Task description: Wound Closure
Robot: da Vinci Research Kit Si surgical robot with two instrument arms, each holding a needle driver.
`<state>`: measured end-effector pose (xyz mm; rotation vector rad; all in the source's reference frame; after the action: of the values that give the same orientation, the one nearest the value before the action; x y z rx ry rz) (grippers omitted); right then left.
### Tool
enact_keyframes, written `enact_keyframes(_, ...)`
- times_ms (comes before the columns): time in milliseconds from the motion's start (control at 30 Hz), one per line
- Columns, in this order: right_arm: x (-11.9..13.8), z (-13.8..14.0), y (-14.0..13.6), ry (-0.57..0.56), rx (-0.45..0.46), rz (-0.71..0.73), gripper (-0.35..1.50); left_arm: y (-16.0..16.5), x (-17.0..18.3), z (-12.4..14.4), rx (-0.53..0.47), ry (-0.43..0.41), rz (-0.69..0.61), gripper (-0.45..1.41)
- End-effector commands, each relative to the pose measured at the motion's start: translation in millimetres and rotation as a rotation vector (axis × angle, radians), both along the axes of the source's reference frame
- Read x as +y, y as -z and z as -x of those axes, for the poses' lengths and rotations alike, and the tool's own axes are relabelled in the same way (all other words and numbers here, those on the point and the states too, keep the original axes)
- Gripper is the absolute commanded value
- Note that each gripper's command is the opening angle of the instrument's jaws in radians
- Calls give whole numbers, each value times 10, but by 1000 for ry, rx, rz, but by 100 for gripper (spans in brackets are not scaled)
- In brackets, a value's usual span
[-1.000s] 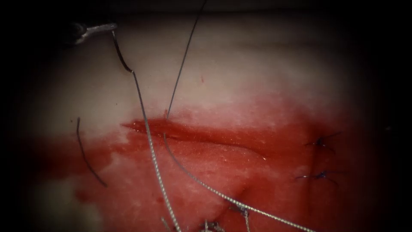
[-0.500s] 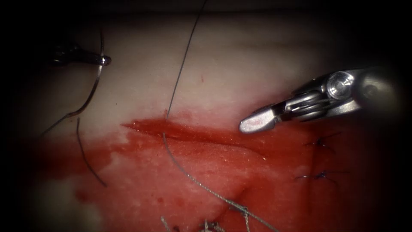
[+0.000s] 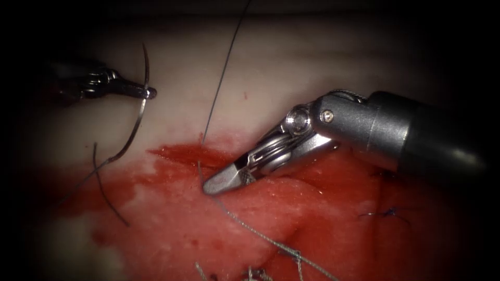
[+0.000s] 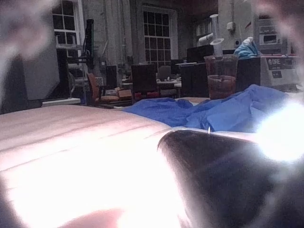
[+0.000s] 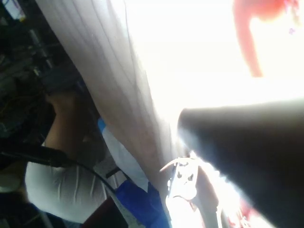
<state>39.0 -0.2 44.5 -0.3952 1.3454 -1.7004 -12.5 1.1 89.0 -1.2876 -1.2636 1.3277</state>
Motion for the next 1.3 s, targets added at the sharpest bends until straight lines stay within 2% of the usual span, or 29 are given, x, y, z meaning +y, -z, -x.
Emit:
enact_keyframes(33, 15, -13, 6, 7, 9, 3, 94, 9, 15, 0, 0, 6, 10, -45)
enact_keyframes(233, 22, -22, -4, 29, 8, -17, 94, 9, 15, 0, 6, 5, 9, -45)
enact_keyframes(300, 23, -24, -5, 33, 9, -10, 89, 9, 15, 1, 6, 5, 9, -45)
enact_keyframes(333, 23, -25, -6, 36, 2, -17, 81, 9, 15, 1, 6, 5, 9, -45)
enact_keyframes(367, 21, -24, -6, 52, -25, -28, 31, 10, 15, 1, 6, 5, 9, -45)
enact_keyframes(400, 21, -24, -6, 52, -25, -28, 31, 10, 15, 1, 6, 5, 9, -45)
enact_keyframes(433, 20, -23, -6, 64, -46, -32, -20, 10, 15, 1, 6, 5, 9, -45)
enact_keyframes(467, 20, -21, -6, 80, -53, -26, -35, 10, 15, 1, 8, 7, 9, -45)
enact_keyframes(767, 12, 27, 24, 178, -29, -26, -35, 9, 14, 2, 28, 7, 12, -45)
enact_keyframes(967, 14, 82, 50, 156, -2, -4, -35, 9, 15, 2, 47, 16, 13, -45)
enact_keyframes(1000, 16, 93, 54, 151, 2, -1, -35, 9, 15, 2, 50, 15, 14, -45)
enact_keyframes(1033, 20, 123, 62, 134, -5, 0, -35, 8, 16, 2, 64, 20, 15, -45)
enact_keyframes(1067, 20, 123, 62, 134, -5, 0, -35, 8, 16, 2, 64, 20, 15, -45)
enact_keyframes(1100, 22, 136, 65, 119, -11, 10, -35, 8, 16, 2, 69, 24, 16, -45)
enact_keyframes(1300, 33, 234, 75, 20, -120, 121, -35, 5, 19, 0, 83, 36, 17, -45)
